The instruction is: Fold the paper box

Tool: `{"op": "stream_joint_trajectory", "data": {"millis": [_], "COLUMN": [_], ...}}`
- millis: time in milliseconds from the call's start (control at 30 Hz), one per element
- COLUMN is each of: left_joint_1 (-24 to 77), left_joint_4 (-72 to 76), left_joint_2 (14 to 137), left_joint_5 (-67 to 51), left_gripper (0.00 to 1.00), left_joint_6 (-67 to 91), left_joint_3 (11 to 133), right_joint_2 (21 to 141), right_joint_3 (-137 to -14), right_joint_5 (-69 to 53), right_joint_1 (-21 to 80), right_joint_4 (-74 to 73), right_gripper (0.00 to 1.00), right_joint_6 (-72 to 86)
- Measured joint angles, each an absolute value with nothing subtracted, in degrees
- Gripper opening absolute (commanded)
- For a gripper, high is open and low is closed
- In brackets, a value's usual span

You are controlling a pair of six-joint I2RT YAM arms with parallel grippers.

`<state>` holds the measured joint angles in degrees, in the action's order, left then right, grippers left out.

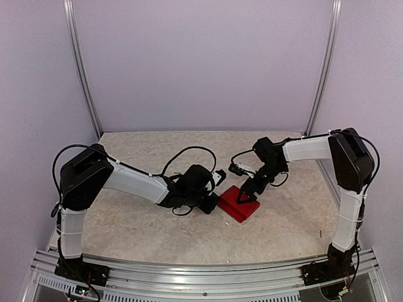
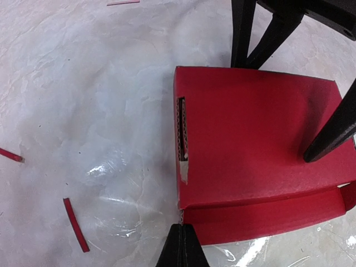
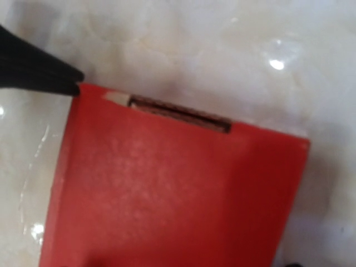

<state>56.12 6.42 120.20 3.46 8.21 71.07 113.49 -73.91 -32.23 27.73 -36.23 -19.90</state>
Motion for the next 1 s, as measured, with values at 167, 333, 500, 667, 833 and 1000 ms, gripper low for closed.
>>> {"op": "stream_joint_trajectory", "data": {"millis": [167,333,500,667,833,1000], "left_joint_1": [55.35,54.46,53.87,53.32,53.28,53.28], "left_joint_4": [4.78,2.74,0.93,0.43,0.43,0.89], "left_joint_2": [120.7,121.4,122.37,123.2,123.39,123.39], "left_joint_5": [3.49,3.53,3.79,4.12,4.51,4.75], "left_gripper": [0.0,0.0,0.01,0.02,0.03,0.08], "left_joint_6": [8.1,7.99,7.84,7.6,7.4,7.29], "left_joint_3": [72.62,74.56,76.69,78.04,78.24,77.87], "right_joint_2": [113.43,113.36,113.16,113.12,113.12,113.1], "right_joint_3": [-73.49,-73.38,-72.82,-72.66,-72.66,-72.69], "right_joint_5": [-31.77,-30.92,-30.52,-29.87,-28.47,-27.46], "right_joint_1": [28.38,28.75,28.77,28.88,29.26,29.52], "right_joint_4": [-34.94,-34.39,-33.5,-32.99,-32.58,-32.42], "right_gripper": [0.8,0.78,0.76,0.75,0.74,0.73], "right_joint_6": [-19.64,-19.2,-18.44,-17.63,-16.53,-15.86]}}
